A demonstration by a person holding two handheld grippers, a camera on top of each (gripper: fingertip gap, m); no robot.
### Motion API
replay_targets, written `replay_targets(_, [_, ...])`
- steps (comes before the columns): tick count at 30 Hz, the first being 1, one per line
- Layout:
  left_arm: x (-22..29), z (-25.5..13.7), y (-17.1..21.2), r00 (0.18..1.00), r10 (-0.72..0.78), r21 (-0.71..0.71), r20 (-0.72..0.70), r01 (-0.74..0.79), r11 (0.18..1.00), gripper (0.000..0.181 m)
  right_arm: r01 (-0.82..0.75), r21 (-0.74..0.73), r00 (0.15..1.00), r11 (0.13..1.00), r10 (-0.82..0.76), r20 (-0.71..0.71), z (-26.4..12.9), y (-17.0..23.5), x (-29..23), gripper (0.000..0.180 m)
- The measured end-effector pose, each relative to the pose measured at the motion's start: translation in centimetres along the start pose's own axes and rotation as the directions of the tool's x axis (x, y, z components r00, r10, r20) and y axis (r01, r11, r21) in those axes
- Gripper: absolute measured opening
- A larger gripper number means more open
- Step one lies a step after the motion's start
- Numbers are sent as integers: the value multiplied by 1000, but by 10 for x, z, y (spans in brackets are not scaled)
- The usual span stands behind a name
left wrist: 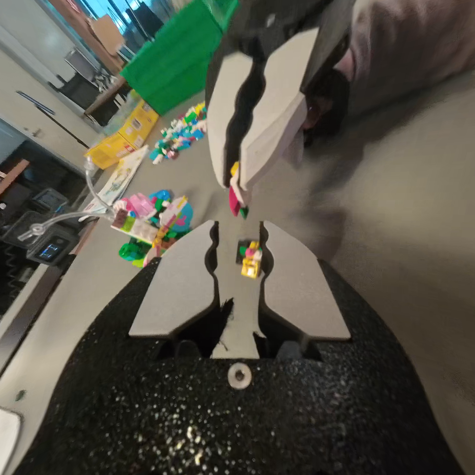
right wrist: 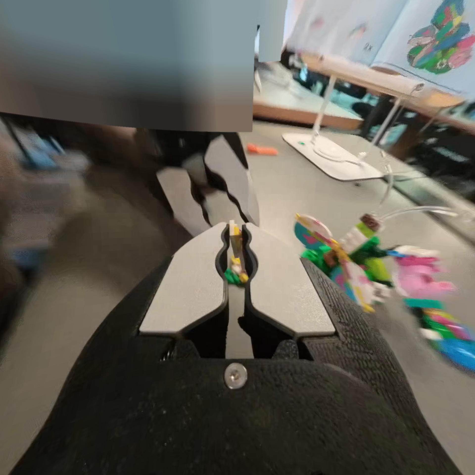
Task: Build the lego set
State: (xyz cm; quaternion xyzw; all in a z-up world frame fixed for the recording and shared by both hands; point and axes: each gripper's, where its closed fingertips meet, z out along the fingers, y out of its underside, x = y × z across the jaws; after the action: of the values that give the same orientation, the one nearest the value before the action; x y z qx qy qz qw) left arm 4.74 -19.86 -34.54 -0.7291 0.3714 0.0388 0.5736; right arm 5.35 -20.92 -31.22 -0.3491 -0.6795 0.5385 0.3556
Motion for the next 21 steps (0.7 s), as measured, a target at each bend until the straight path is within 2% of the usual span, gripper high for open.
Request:
replay_targets(1, [1,1,-9,999,-43,35,-13,44,998,33,-130,81,990,988,125,58,-1,-11,0,7])
replay_targets(3, [2,2,-23,991,-126,86,-49,130,988,32,-333,179,938,926,306,161,-7,-23,5,7])
replay_targets(5, [2,1,-31,979,-190,118,-80,198,973,25,-432,210,895,877,387,223,-12,-25,8,6])
replay_targets(8, [0,0,-36,955,-276,158,-109,291,944,16,-466,234,874,853,403,270,-14,-28,7,7])
replay_targets(14, [-2,-13,-49,891,-382,269,-247,441,856,11,-463,225,868,857,387,311,-15,-30,2,6])
replay_targets(17, [-6,-13,-43,911,-363,260,-196,405,876,10,-427,233,894,874,370,253,-12,-27,6,7])
replay_targets(19, [-10,-14,-40,956,-278,255,-97,294,921,9,-350,245,934,904,317,165,-12,-26,11,9])
replay_targets(21, [-9,-15,-38,990,-142,226,-24,144,963,9,-241,208,970,948,229,81,-12,-21,13,22])
